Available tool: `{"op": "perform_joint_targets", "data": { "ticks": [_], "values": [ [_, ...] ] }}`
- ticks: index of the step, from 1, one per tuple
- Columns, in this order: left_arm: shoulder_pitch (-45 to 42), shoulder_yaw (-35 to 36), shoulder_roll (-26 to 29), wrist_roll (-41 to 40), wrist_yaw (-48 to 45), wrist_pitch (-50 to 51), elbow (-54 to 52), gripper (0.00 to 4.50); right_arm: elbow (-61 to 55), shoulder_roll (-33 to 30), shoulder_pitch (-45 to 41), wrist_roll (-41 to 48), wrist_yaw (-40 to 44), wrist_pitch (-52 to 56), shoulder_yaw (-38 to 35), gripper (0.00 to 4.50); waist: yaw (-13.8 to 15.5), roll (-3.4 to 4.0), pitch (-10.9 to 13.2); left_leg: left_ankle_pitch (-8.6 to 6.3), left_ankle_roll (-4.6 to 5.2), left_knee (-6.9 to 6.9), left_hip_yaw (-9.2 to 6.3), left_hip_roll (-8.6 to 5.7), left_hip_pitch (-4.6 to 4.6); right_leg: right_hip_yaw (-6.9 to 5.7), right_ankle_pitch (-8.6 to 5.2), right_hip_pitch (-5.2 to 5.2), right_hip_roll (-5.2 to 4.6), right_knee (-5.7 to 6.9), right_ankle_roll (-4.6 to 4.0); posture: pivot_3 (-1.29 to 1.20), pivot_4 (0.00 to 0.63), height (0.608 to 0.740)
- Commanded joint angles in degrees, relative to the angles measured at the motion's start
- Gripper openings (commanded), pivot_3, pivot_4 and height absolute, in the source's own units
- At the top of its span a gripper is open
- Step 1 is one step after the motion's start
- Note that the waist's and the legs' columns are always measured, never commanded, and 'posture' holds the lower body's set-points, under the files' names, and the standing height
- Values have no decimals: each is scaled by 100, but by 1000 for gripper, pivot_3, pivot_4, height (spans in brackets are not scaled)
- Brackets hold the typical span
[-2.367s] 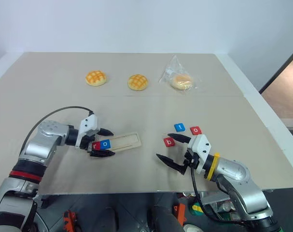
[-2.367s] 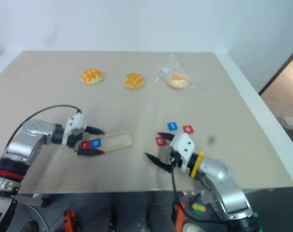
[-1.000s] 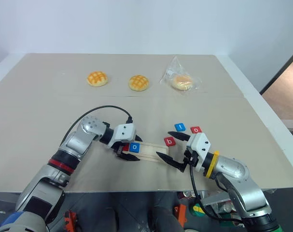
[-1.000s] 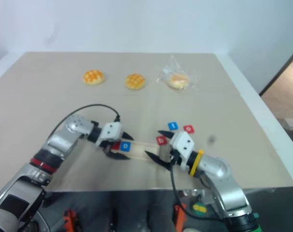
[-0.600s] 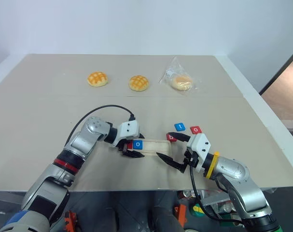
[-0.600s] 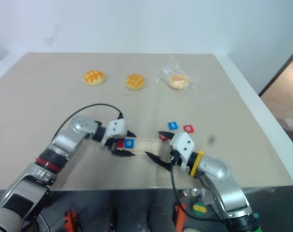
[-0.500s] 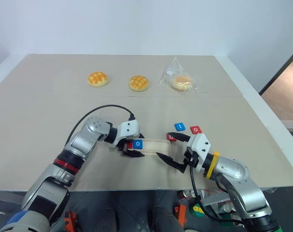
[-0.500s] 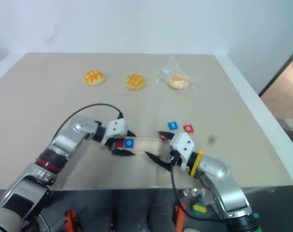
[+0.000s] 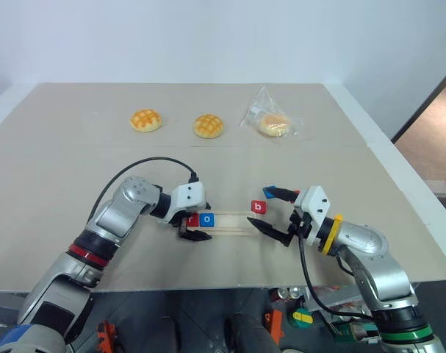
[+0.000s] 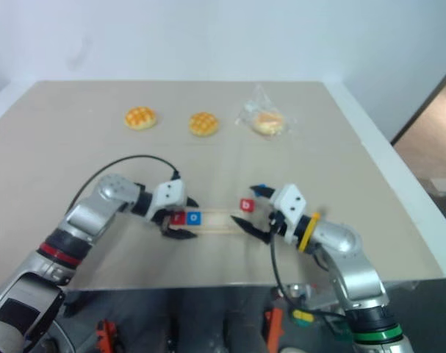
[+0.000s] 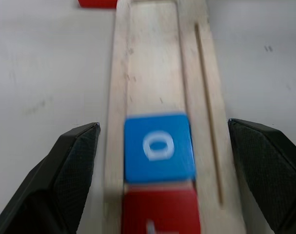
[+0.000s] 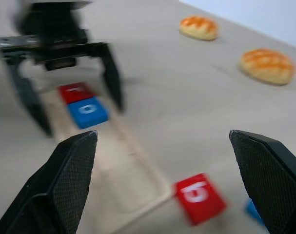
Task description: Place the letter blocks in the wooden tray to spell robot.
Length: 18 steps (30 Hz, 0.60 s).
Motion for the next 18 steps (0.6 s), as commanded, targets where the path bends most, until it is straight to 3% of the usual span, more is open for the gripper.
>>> {"op": "perform_joint_targets", "data": {
  "ticks": [1,5,10,18],
  "values": [
    [421,637,718,-658,-560,244,-809,4384,1265,-466,-1195,203,846,-146,-361,4500,-9,5,4,0,0,-10,-6,6,2,-5,-6,-2,7,0,-10,0,150,740],
    [749,1324,654,-1238,-328,17,-954,4384,2116,-581,-1718,39,1391,-371,-153,4500,16,12,10,-1,1,-15,-1,10,-1,-4,-8,-10,10,0,-17,0,150,740],
    [1511,1876,555,-1266,253,-841,-1264,4384,2889,-560,-2199,-107,1859,-562,45,4500,26,13,12,-1,1,-15,-5,7,-7,-9,-12,-9,3,-3,-13,0,150,740],
    [2822,2417,594,-1635,750,-801,-2487,4384,3766,-477,-2658,-377,2314,-918,274,4500,17,18,16,-2,2,-15,5,6,-3,-5,-11,-7,-8,-5,-12,0,150,740]
  ]
}}
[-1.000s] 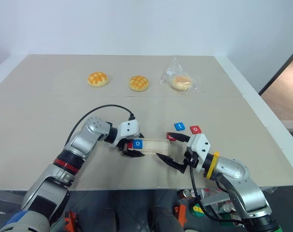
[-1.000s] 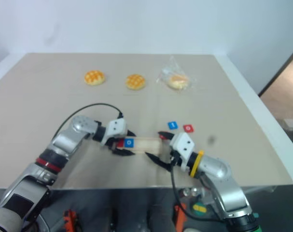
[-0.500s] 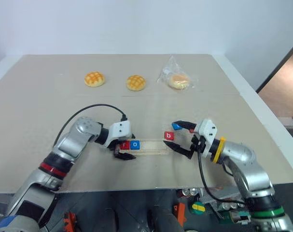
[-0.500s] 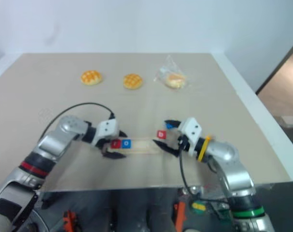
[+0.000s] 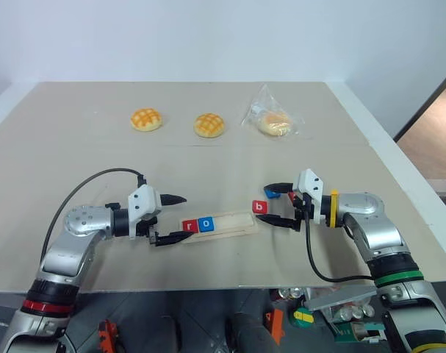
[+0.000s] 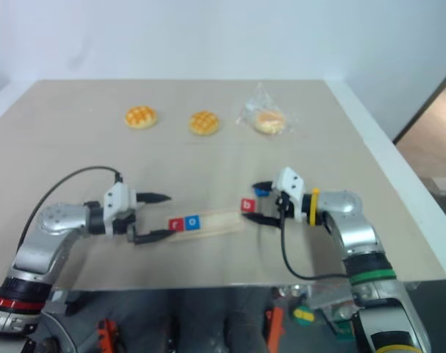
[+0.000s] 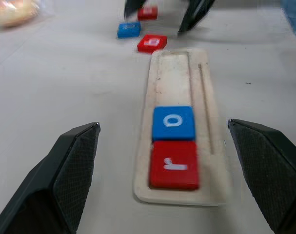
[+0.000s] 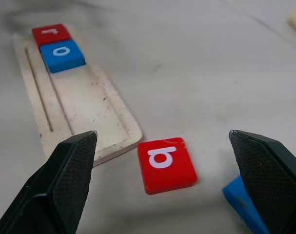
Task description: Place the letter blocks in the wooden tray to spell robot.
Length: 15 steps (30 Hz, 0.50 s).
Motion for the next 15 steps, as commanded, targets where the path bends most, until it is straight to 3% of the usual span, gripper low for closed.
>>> {"op": "perform_joint_targets", "data": {
  "ticks": [1,3,8,11,13,15],
  "values": [
    [631,356,39,-183,390,-96,-853,4384,483,58,-372,-139,236,-276,45,4500,0,0,0,0,0,0,0,0,0,0,1,0,0,0,-1,0,150,740],
    [770,326,2,-163,534,-58,-1013,4454,615,112,-444,-179,263,-318,71,4243,0,4,2,0,0,0,6,0,4,5,3,1,-1,0,0,0,150,740],
    [858,195,-107,-89,858,20,-1235,4454,926,209,-548,-291,300,-477,101,4243,1,4,3,1,-1,2,8,0,3,6,6,1,-2,0,3,0,150,740],
    [825,144,-175,-81,1009,83,-1307,4500,1087,215,-571,-386,337,-584,132,3076,1,4,3,1,-1,2,8,0,3,6,7,1,0,0,3,0,150,740],
    [808,111,-161,-79,1089,91,-1340,4500,1223,220,-587,-459,364,-693,149,2665,1,5,3,1,-1,1,9,0,3,7,7,0,0,0,3,0,150,740],
    [808,83,-131,-84,1152,87,-1361,4500,1316,224,-593,-491,402,-775,156,1837,0,5,3,1,-1,1,9,0,4,8,7,0,0,0,3,0,150,740]
  ]
}}
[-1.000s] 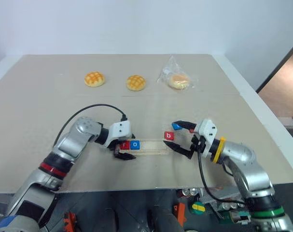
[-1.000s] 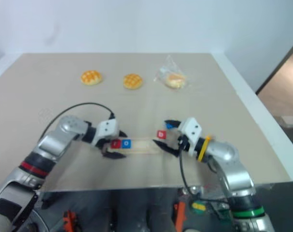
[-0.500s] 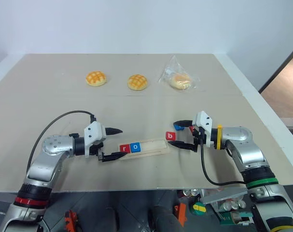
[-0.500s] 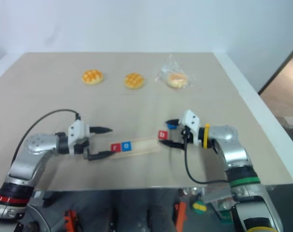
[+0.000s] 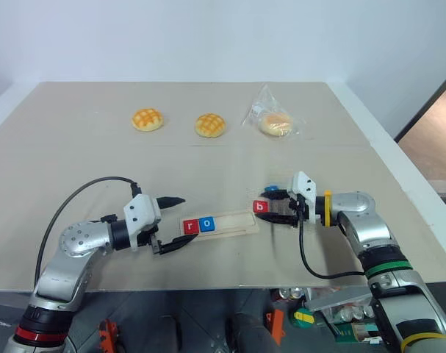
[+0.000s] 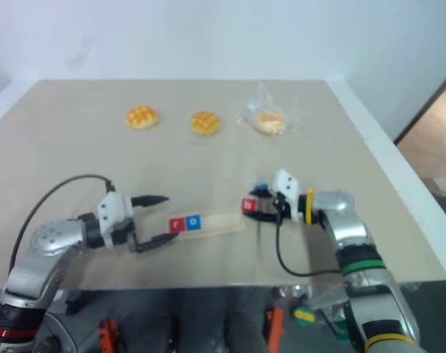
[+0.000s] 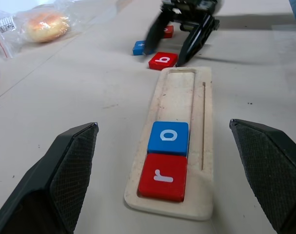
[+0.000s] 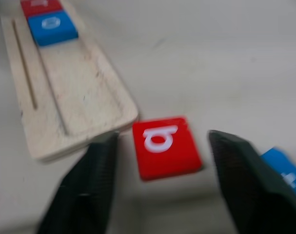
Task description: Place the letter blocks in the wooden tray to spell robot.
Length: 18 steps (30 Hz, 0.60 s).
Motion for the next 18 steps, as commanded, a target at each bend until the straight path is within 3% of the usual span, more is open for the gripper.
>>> {"op": "perform_joint_targets", "data": {
  "ticks": [1,9,14,18],
  "values": [
    [-35,-9,34,-28,146,-2,-262,4500,100,-27,-139,-93,104,-219,-32,1806,0,0,0,0,0,0,0,0,1,0,0,1,0,0,0,0,150,740],
    [-54,-11,-26,-65,368,29,-297,4500,-20,-73,-101,-76,6,-277,-181,1806,0,0,0,1,-1,1,0,0,3,0,3,3,0,0,-1,0,150,740],
    [169,298,-53,-75,646,-131,-239,4500,-631,-115,-353,270,95,191,-349,1806,0,1,1,1,-1,1,1,0,3,0,3,3,0,0,-1,0,150,740],
    [484,427,-118,-76,758,-349,-237,4500,-1465,85,-461,433,344,692,-16,1806,-20,5,3,1,-1,-3,4,4,3,6,4,-2,4,0,-2,0,150,740]
  ]
}}
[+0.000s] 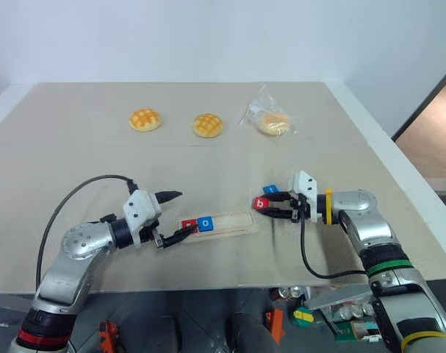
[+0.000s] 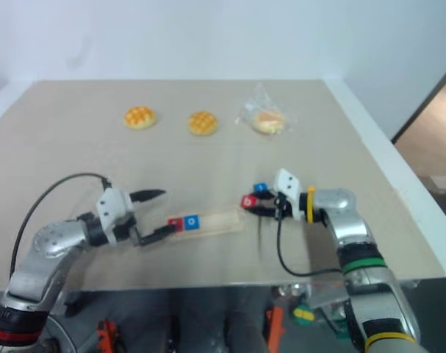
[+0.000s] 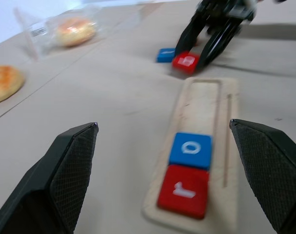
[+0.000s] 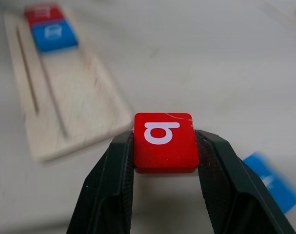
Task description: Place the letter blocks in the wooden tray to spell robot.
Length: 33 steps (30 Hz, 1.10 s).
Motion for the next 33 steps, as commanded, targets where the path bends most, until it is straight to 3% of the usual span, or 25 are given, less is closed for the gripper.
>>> {"op": "perform_joint_targets", "data": {
  "ticks": [1,11,33],
  "values": [
    [358,278,-36,-83,162,-317,-148,4500,-1233,178,-241,290,359,537,298,1806,-1,0,0,0,0,0,-1,0,0,0,0,0,0,0,0,0,150,740],
    [1050,427,114,-747,-91,3,-506,4500,-1325,582,-294,-130,871,426,1293,1806,21,0,1,0,0,-4,-7,-2,-4,-11,-8,-2,-8,-1,-3,0,150,740],
    [1120,193,140,-546,110,-121,-681,4500,-112,973,-757,-527,819,-120,1330,1806,20,0,1,0,-1,-9,-4,5,0,-16,-8,-4,-2,-2,-19,0,150,740]
  ]
}}
